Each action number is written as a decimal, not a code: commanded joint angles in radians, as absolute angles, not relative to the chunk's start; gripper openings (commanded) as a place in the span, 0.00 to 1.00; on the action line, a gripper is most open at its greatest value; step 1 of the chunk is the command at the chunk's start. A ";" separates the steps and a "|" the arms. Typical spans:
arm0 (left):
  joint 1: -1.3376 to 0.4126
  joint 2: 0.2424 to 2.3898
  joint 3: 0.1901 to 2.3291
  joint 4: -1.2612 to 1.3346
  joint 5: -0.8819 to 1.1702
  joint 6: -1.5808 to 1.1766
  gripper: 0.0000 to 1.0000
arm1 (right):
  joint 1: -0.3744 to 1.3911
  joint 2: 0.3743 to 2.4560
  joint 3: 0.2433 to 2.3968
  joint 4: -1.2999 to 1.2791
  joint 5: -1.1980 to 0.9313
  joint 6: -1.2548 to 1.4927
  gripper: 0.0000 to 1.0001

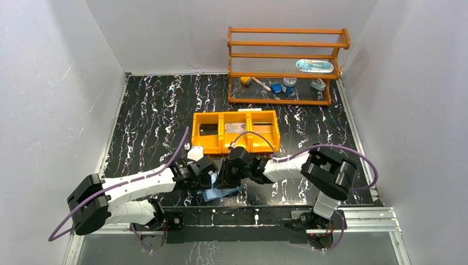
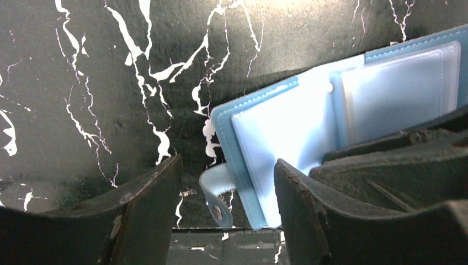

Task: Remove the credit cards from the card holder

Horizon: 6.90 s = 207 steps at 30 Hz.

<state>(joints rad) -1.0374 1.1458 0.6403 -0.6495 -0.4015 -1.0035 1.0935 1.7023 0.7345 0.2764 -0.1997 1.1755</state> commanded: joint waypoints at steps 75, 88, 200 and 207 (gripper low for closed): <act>-0.951 1.234 0.653 -0.451 -0.266 -0.824 0.19 | 1.055 1.640 0.785 0.206 -0.270 1.088 0.46; -0.888 1.223 0.604 -0.365 -0.159 -0.778 0.19 | 1.052 1.640 0.731 0.483 -0.430 1.167 0.48; -0.873 1.292 0.717 -0.446 -0.050 -0.693 0.20 | 1.051 1.468 0.839 -0.199 -0.041 1.117 0.44; -0.872 1.264 0.752 -0.500 -0.068 -0.697 0.27 | 0.994 1.446 0.726 -0.048 -0.124 1.143 0.44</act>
